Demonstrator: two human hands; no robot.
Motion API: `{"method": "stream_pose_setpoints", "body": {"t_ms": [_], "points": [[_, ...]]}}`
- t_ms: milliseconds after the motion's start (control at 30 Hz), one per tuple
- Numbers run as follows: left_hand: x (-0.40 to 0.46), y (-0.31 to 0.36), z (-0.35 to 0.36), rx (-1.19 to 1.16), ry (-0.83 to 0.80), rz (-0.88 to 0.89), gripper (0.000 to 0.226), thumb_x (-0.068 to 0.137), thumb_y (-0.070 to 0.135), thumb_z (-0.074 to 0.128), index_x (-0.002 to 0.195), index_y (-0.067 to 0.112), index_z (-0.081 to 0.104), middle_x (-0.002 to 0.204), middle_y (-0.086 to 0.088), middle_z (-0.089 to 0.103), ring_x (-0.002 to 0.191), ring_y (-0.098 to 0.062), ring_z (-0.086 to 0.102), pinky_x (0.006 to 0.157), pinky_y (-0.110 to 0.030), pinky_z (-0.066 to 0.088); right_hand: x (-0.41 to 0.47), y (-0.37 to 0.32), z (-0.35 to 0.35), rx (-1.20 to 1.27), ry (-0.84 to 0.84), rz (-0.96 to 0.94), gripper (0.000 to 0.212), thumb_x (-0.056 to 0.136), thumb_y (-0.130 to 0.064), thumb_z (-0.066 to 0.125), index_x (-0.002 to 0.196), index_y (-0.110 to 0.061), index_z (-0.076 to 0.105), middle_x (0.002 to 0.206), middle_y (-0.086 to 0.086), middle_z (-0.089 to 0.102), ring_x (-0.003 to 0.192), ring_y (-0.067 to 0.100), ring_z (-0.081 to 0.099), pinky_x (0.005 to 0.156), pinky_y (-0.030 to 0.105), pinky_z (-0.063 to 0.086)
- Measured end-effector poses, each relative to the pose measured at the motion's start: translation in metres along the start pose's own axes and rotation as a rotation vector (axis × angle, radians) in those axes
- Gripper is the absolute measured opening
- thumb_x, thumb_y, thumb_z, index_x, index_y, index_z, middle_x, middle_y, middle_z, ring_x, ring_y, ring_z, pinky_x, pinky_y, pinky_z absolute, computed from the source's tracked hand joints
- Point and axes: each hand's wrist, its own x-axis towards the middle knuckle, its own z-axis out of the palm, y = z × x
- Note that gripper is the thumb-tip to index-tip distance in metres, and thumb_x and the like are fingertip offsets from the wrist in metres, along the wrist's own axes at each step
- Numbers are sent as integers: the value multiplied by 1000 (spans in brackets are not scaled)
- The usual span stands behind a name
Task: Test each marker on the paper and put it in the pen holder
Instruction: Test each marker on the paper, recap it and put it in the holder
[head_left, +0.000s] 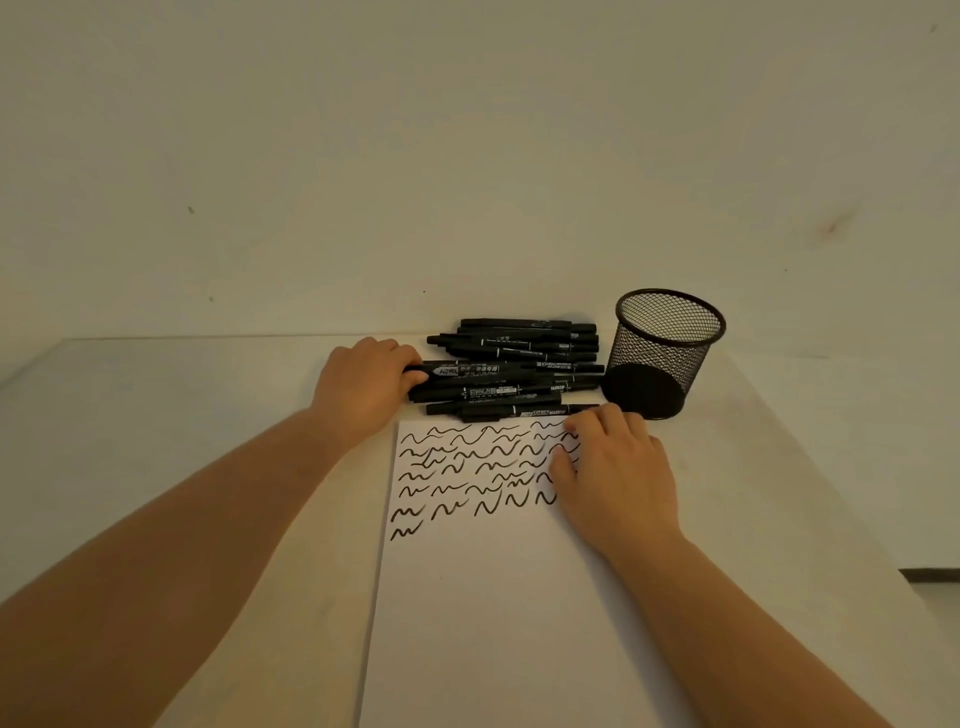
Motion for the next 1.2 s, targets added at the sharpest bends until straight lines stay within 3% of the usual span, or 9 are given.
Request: {"method": "stream_pose_setpoints", "body": {"t_ms": [267,433,600,667,733,867,967,1100,1200], "points": [[-12,-10,-7,-34,143,-51,33,96,35,36,114,19,58,105,-3,62,98,-23,53,73,-35,38,2,0,1,11,24,-3,34,88,-35,41,115,-18,51,113,2,49,102,20,43,85,33,36],[-36,-3,-21,-384,216,-216,26,95,34,37,98,18,58,85,1,60,74,-19,53,60,-31,38,2,-2,-1,-7,0,17,33,88,-35,41,114,-18,51,113,2,50,103,20,43,86,33,36],[-80,30,-47,-736,149,-94,23,93,32,37,88,24,58,70,8,61,66,-18,61,62,-32,47,-4,-10,-16,-63,82,-60,26,84,-31,53,107,-20,60,102,-2,59,98,19,46,85,32,34],[-97,42,-54,-760,85,-24,21,91,36,34,78,33,51,68,7,61,66,-15,61,64,-32,49,-10,-22,-28,241,63,-35,20,83,-31,61,103,-26,60,82,-10,58,81,10,48,72,22,37],[-108,50,-59,-745,65,29,22,93,33,35,77,32,50,64,9,58,61,-4,56,59,-21,44,-13,-40,-42,812,-202,114,21,81,-36,64,101,-30,58,66,-12,54,61,4,48,56,14,39],[-119,64,-69,-593,3,161,19,93,36,41,91,25,57,64,13,52,60,-6,50,58,-27,40,-20,-63,-59,1515,-388,366,33,74,-46,60,78,-14,64,51,-2,51,45,10,41,43,22,35],[-128,69,-80,-549,24,211,19,88,44,45,85,31,59,65,16,55,62,-5,52,58,-22,38,-24,-63,-70,1598,-482,573,32,83,-38,57,67,-11,60,43,2,42,37,11,32,35,19,25],[-139,66,-86,-202,136,288,37,88,52,37,95,26,62,77,9,64,66,-14,58,53,-25,31,-33,-62,-80,1579,-620,530,27,90,-25,49,73,-6,58,46,6,48,34,10,34,32,17,23],[-149,70,-95,8,162,341,42,90,47,26,86,21,59,70,7,63,50,-15,50,46,-25,25,-36,-63,-83,1580,-598,509,28,90,-19,46,70,-3,58,45,9,50,33,12,36,32,18,26]]}}
